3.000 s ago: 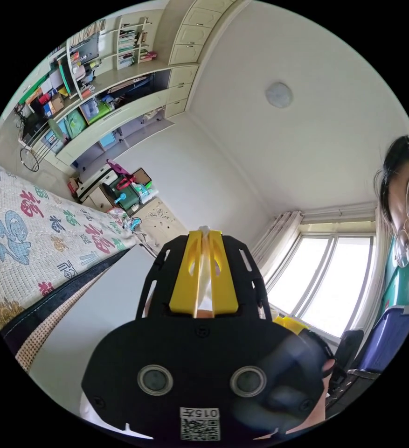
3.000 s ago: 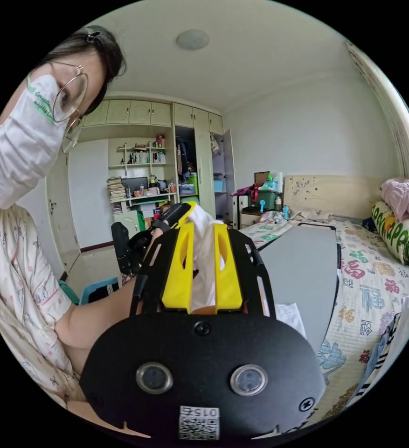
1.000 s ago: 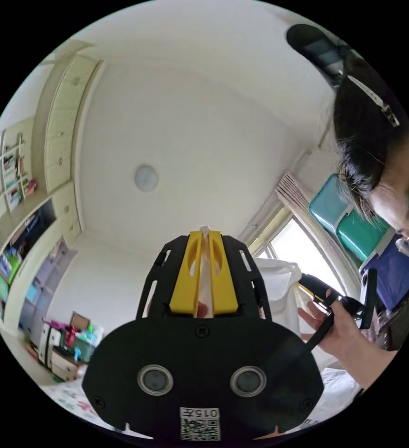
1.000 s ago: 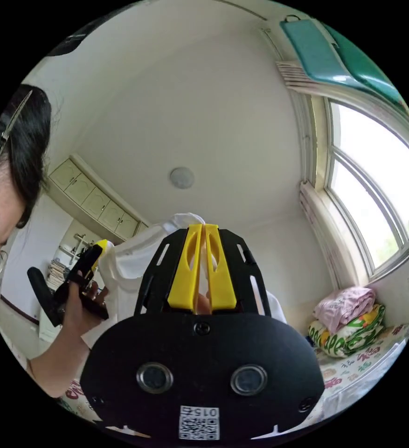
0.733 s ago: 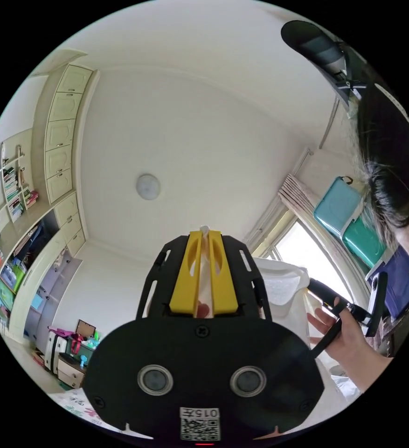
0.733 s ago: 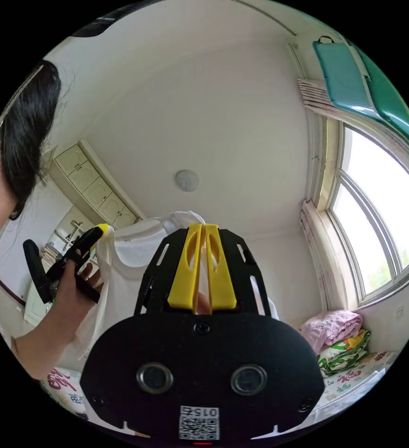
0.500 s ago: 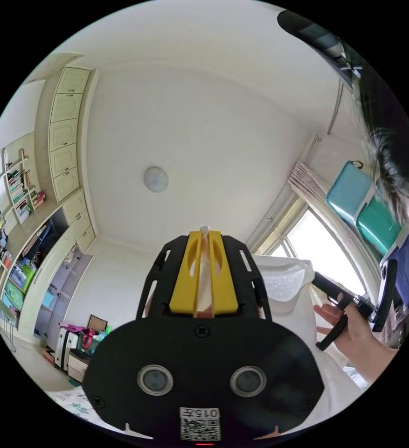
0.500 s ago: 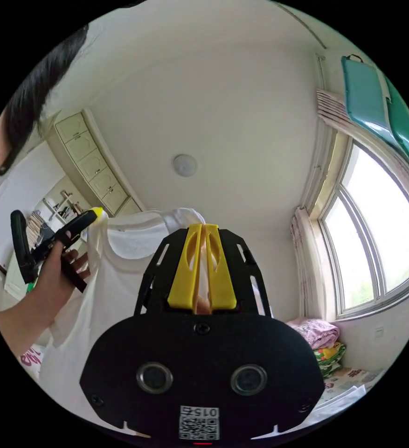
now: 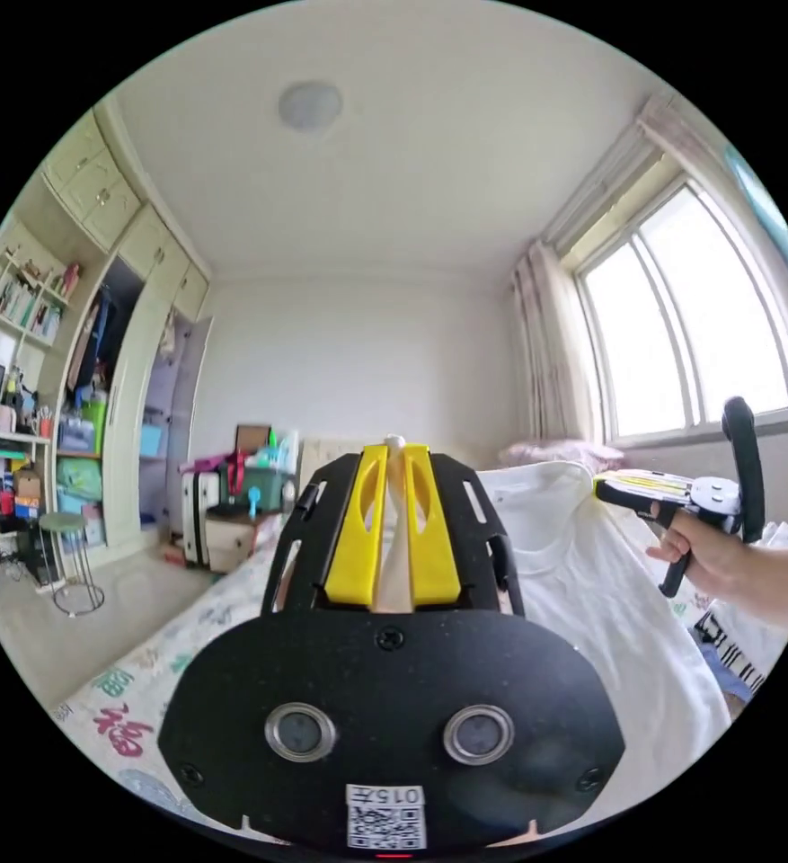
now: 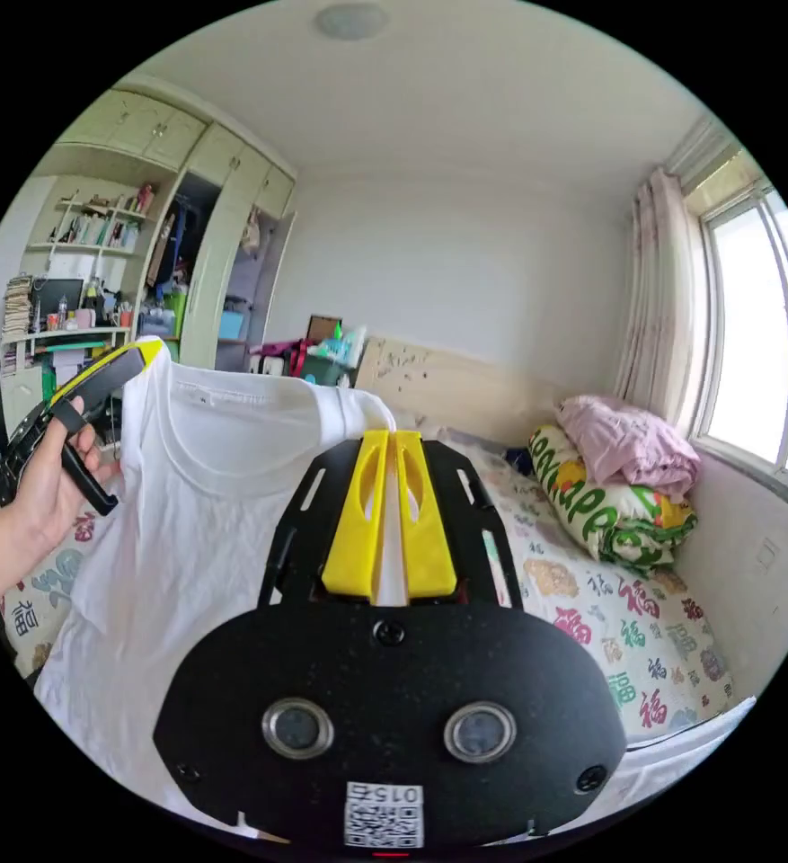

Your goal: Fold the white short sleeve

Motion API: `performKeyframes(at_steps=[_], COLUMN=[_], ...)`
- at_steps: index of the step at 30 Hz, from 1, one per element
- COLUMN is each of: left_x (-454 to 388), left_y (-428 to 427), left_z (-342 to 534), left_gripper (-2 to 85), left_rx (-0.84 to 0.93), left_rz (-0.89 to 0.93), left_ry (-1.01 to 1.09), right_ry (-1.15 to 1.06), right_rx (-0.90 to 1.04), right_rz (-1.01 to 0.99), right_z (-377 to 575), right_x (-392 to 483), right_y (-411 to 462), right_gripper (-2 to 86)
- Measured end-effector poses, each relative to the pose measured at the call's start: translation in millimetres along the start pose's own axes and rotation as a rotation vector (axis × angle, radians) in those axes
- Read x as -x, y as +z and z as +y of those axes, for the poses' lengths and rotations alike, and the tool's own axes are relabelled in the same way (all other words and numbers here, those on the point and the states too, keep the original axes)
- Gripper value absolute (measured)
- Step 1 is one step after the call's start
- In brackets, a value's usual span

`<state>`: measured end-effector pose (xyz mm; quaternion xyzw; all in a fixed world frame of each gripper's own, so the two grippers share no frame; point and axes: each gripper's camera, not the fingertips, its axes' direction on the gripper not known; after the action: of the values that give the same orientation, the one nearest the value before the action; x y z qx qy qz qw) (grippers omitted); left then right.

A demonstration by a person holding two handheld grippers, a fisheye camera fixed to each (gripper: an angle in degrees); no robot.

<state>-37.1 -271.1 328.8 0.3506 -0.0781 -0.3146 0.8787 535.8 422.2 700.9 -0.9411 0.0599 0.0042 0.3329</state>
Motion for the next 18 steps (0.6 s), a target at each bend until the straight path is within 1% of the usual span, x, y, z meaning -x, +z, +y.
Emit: performKeyframes(at_steps=[1, 2, 3, 4, 6, 7, 9, 10, 11, 13, 15, 18], left_x=[14, 32, 52, 61, 79, 84, 76, 70, 55, 26, -14, -53], left_y=[40, 70, 91, 98, 111, 118, 136, 141, 150, 165, 188, 213], left_z=[34, 65, 90, 100, 121, 130, 142, 146, 155, 171, 194, 216], left_gripper=[4.0, 4.9, 6.1, 6.6, 9.6, 10.2, 10.7, 10.8, 10.8, 11.0, 11.5, 12.1], left_rx=[0.078, 0.141, 0.186, 0.197, 0.202, 0.226, 0.369, 0.405, 0.482, 0.585, 0.710, 0.808], left_rz=[0.003, 0.006, 0.030, 0.051, 0.117, 0.151, 0.255, 0.292, 0.358, 0.449, 0.518, 0.569], left_ry=[-0.052, -0.130, -0.213, -0.241, -0.228, -0.184, -0.065, -0.033, 0.028, 0.121, 0.209, 0.300], right_ry=[0.024, 0.045, 0.090, 0.135, 0.188, 0.206, 0.229, 0.245, 0.256, 0.319, 0.378, 0.397], right_rx=[0.103, 0.149, 0.229, 0.290, 0.287, 0.240, 0.215, 0.256, 0.288, 0.412, 0.463, 0.456], right_rz=[-0.017, -0.032, -0.086, -0.142, -0.166, -0.150, -0.105, -0.078, -0.074, -0.131, -0.210, -0.296], right_z=[5, 8, 14, 19, 26, 30, 33, 33, 33, 31, 29, 20], right_x=[-11, -19, -38, -61, -99, -127, -169, -196, -209, -251, -269, -273], right_y=[44, 61, 88, 103, 98, 84, 67, 64, 64, 67, 62, 37], right_gripper=[1.7, 2.9, 5.4, 6.9, 7.5, 7.5, 7.6, 7.7, 7.8, 8.3, 8.3, 8.2])
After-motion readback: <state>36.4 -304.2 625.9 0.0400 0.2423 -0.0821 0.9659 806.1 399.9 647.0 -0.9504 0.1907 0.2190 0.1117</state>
